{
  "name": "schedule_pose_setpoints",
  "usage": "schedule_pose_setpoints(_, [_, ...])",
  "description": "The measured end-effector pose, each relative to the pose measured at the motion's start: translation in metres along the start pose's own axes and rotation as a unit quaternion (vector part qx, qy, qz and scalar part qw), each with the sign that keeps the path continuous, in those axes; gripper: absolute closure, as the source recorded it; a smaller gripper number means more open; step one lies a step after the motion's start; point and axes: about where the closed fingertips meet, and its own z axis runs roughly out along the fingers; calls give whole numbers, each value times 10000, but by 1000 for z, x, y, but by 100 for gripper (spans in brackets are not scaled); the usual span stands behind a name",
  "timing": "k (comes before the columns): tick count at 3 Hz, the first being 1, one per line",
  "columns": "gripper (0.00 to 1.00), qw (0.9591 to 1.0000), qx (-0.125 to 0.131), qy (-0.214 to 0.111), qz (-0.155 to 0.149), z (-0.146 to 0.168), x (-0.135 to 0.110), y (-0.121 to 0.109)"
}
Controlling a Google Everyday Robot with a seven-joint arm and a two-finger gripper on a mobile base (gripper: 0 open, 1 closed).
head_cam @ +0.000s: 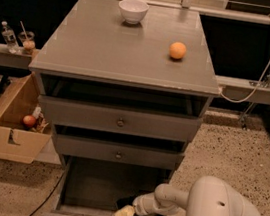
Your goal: Place sponge into bottom drawer
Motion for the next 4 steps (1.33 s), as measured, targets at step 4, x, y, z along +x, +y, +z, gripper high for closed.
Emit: schedule_pose_setpoints(4, [0,10000,-16,22,-7,2,-7,1])
